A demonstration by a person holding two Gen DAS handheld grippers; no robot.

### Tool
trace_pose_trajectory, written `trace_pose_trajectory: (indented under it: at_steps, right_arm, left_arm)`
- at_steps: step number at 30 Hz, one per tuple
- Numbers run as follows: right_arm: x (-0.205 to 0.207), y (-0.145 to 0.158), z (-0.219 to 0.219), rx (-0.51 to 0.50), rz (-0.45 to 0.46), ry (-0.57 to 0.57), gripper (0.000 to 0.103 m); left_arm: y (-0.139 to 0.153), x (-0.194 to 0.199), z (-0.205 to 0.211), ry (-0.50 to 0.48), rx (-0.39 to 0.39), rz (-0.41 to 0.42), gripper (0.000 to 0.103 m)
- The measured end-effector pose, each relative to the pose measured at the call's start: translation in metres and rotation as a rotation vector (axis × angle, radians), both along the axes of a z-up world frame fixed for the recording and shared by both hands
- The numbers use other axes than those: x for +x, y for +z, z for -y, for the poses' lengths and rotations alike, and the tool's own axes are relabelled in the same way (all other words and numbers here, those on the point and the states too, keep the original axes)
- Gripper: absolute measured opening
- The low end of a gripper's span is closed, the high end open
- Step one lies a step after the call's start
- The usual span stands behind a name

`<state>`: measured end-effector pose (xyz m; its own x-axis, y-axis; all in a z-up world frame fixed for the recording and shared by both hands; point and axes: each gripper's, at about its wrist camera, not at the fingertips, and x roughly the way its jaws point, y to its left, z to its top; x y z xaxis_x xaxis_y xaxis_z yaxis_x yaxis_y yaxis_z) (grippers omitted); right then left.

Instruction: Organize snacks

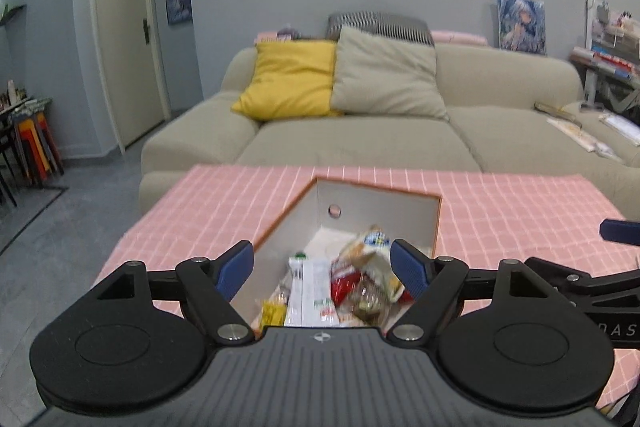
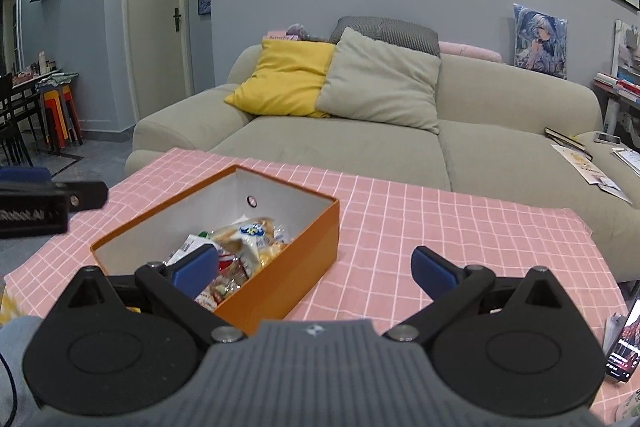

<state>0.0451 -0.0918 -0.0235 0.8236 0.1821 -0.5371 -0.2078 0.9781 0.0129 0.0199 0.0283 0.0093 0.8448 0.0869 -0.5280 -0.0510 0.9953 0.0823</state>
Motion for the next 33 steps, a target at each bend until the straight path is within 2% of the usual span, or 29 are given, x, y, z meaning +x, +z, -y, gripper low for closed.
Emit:
trace_pose_trajectory:
  at_steps: [5, 15, 33]
  right_arm:
    - [0.001, -0.012, -0.007, -0.034, -0.018, 0.021, 0.099]
    - [0.004, -0.022, -0.01, -0.044, -0.054, 0.019, 0.099]
    - [0.0, -0.019, -0.012, -0.051, -0.044, 0.031, 0.099]
  left_arm:
    - [-0.015, 0.003, 0.0, 0.012, 0.005, -0.067, 0.091]
    - [-0.023, 0.003, -0.003, 0.035, -0.014, -0.123, 0.091]
    - [-0.019, 0.003, -0.002, 0.055, -0.015, -0.131, 0.091]
